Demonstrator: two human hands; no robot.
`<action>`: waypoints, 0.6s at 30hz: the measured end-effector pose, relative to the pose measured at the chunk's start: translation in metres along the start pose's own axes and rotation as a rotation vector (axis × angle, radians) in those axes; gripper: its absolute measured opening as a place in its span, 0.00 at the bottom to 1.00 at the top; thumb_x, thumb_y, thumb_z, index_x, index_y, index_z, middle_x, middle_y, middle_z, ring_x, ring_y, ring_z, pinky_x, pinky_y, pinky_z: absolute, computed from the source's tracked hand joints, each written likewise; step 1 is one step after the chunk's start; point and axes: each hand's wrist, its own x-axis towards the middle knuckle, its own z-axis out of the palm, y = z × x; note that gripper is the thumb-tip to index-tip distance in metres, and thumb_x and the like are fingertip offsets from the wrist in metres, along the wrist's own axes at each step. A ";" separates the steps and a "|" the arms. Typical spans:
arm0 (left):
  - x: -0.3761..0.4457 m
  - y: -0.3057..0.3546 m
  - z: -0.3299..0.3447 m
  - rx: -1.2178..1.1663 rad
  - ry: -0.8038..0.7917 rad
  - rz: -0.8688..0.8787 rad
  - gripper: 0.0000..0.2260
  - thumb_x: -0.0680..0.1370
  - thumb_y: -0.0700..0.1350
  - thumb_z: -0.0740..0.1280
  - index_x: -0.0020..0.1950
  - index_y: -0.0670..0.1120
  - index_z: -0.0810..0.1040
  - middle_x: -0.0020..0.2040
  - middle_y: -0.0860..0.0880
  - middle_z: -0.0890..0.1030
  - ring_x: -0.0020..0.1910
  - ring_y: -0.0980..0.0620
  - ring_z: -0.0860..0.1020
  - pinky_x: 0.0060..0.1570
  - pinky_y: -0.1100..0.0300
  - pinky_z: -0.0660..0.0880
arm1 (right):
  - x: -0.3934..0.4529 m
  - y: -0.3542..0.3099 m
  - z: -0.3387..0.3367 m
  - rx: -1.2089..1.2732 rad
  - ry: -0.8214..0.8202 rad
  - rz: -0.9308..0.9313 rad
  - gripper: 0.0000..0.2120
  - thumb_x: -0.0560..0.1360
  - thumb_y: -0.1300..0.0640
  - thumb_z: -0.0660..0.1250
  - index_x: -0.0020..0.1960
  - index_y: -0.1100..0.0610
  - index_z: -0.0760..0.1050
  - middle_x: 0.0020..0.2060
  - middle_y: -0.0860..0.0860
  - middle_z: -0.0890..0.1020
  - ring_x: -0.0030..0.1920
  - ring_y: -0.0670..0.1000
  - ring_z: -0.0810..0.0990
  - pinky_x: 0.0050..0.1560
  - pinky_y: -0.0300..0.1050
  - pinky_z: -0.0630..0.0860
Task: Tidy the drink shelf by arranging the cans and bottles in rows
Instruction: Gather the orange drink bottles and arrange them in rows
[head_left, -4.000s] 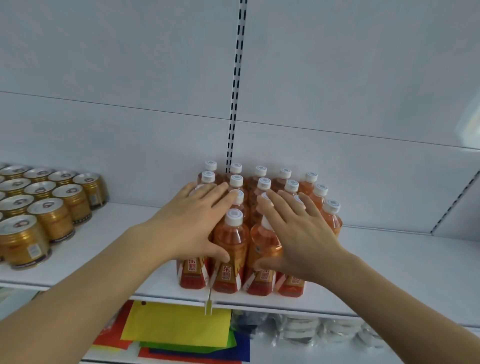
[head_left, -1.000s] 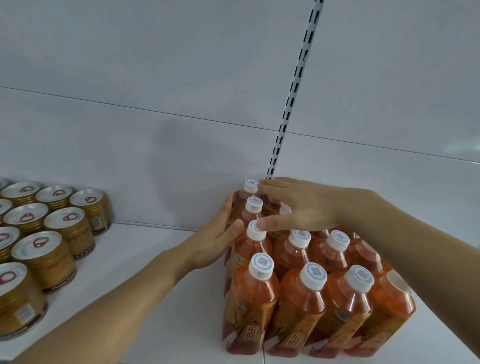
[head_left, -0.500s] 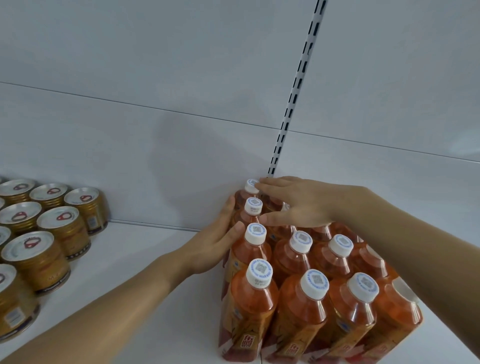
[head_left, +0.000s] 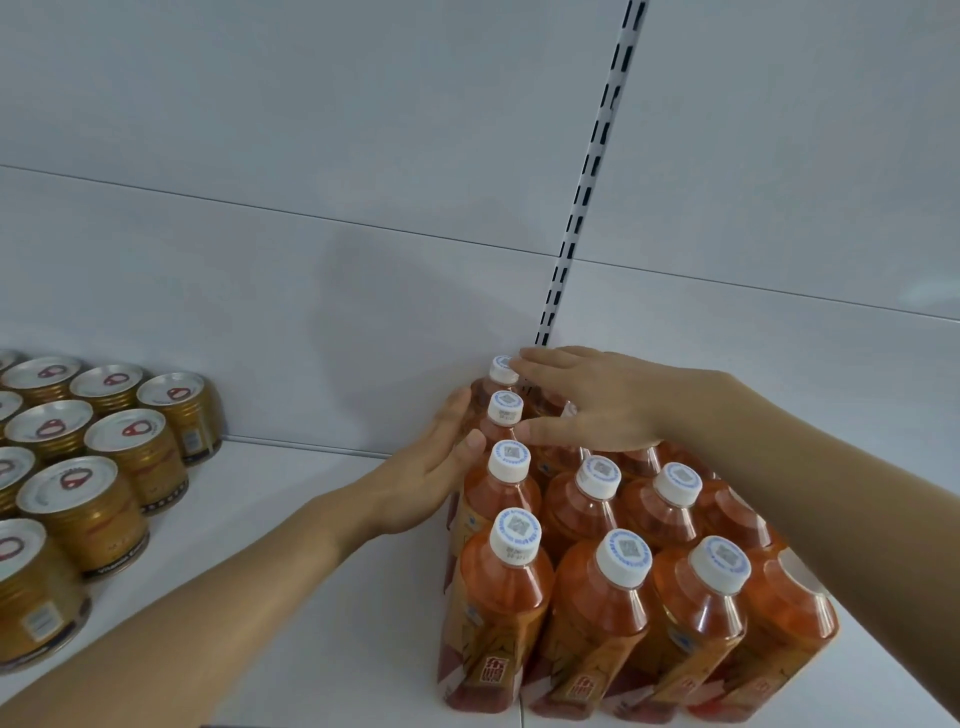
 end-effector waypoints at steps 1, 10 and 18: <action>-0.001 -0.002 -0.001 0.017 0.003 -0.019 0.37 0.80 0.77 0.48 0.85 0.66 0.42 0.84 0.69 0.46 0.82 0.68 0.46 0.84 0.51 0.49 | 0.000 -0.001 0.000 0.002 0.011 -0.002 0.44 0.78 0.21 0.49 0.87 0.40 0.43 0.86 0.41 0.46 0.86 0.50 0.48 0.84 0.58 0.51; 0.006 -0.009 -0.005 0.219 -0.008 -0.004 0.35 0.82 0.73 0.44 0.86 0.60 0.41 0.85 0.65 0.44 0.83 0.67 0.44 0.84 0.52 0.48 | 0.005 -0.007 0.012 -0.079 0.029 -0.047 0.42 0.77 0.23 0.34 0.87 0.40 0.44 0.87 0.42 0.44 0.86 0.51 0.47 0.84 0.61 0.52; -0.027 0.034 -0.016 0.317 0.022 0.019 0.37 0.82 0.72 0.43 0.87 0.56 0.43 0.85 0.63 0.42 0.81 0.70 0.39 0.83 0.60 0.42 | -0.056 -0.023 -0.004 0.045 0.095 -0.053 0.43 0.76 0.21 0.41 0.86 0.38 0.43 0.86 0.41 0.45 0.85 0.46 0.44 0.85 0.52 0.45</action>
